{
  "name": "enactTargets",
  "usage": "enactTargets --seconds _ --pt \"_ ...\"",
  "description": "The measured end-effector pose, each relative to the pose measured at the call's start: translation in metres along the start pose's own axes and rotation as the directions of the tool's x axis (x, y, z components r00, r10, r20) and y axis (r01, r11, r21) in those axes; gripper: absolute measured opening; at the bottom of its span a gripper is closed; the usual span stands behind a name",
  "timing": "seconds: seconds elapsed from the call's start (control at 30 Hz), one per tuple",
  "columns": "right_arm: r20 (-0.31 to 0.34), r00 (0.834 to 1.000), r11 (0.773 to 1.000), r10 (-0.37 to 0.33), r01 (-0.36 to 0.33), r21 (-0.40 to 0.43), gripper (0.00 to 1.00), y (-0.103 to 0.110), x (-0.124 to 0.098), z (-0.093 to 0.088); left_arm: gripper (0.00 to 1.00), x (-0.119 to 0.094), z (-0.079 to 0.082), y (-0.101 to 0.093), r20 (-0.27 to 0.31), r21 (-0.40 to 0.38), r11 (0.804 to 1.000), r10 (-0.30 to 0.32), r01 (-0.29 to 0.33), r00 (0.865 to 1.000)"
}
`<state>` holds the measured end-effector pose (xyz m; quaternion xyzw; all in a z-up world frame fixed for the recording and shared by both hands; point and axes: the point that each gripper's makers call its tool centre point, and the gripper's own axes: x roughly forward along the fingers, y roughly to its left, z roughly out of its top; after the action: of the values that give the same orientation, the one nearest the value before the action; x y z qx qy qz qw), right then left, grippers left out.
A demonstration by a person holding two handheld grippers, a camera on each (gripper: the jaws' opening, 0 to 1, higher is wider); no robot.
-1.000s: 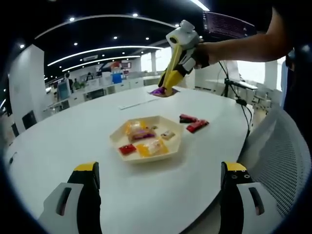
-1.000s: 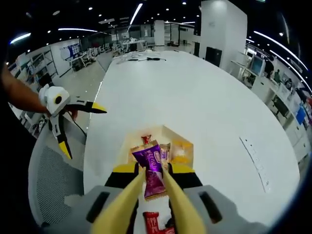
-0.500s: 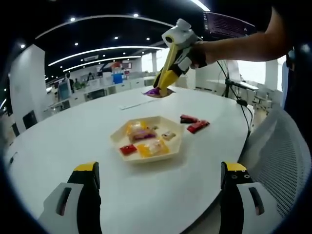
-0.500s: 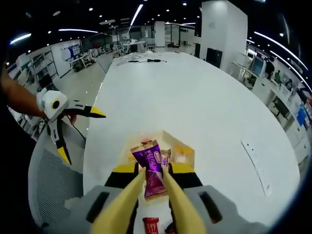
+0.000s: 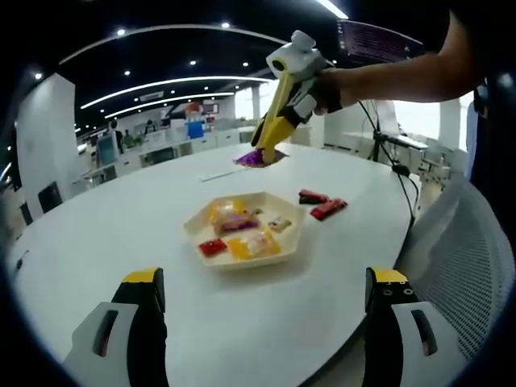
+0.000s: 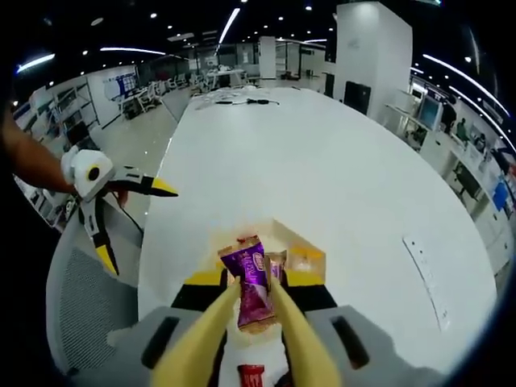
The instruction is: Place the target food into the container with the food tongs after gripping and lifting it, then release it inside without dropping or visibly crushing the food.
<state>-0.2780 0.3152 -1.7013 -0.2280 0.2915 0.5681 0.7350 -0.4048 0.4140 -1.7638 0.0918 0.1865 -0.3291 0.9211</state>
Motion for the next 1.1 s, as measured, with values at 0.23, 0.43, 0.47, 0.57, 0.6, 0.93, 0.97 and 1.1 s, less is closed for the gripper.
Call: enactTargets --seconds 0.23,0.43,0.47,0.57,0.6,0.93,0.97,1.1 --pt "0.004 1.0 1.0 0.012 -0.012 -0.011 0.26 0.002 -0.001 0.003 0.99 -0.001 0.001 0.0 0.001 0.0 1.0 0.002 -0.002 1.0" --pt "0.007 1.0 1.0 0.01 -0.01 -0.016 0.26 0.001 -0.004 0.003 0.99 0.0 0.0 -0.001 0.0 0.001 1.0 0.001 -0.001 1.0" --pt "0.009 1.0 1.0 0.009 -0.009 -0.016 0.26 0.001 -0.005 0.004 0.99 0.0 0.0 -0.001 0.001 -0.001 1.0 0.0 0.0 1.0" --pt "0.013 1.0 1.0 0.004 -0.004 -0.018 0.26 -0.002 -0.009 0.003 0.99 0.0 -0.001 0.0 -0.002 0.0 1.0 0.0 0.0 1.0" --pt "0.017 1.0 1.0 0.005 -0.005 -0.013 0.26 -0.002 -0.01 0.004 0.99 0.0 0.0 -0.001 -0.002 0.001 1.0 0.0 0.0 1.0" --pt "0.011 1.0 1.0 -0.011 0.011 -0.016 0.26 -0.011 -0.023 -0.008 0.99 0.001 -0.002 0.0 -0.009 0.001 1.0 -0.001 0.001 1.0" --pt "0.011 1.0 1.0 -0.011 0.011 -0.014 0.26 -0.012 -0.025 -0.01 0.99 0.001 -0.002 0.0 -0.009 0.001 1.0 -0.001 0.001 1.0" --pt "0.004 1.0 1.0 -0.025 0.025 -0.011 0.26 -0.019 -0.034 -0.019 0.99 0.001 -0.003 -0.001 -0.012 0.001 1.0 -0.005 0.005 1.0"
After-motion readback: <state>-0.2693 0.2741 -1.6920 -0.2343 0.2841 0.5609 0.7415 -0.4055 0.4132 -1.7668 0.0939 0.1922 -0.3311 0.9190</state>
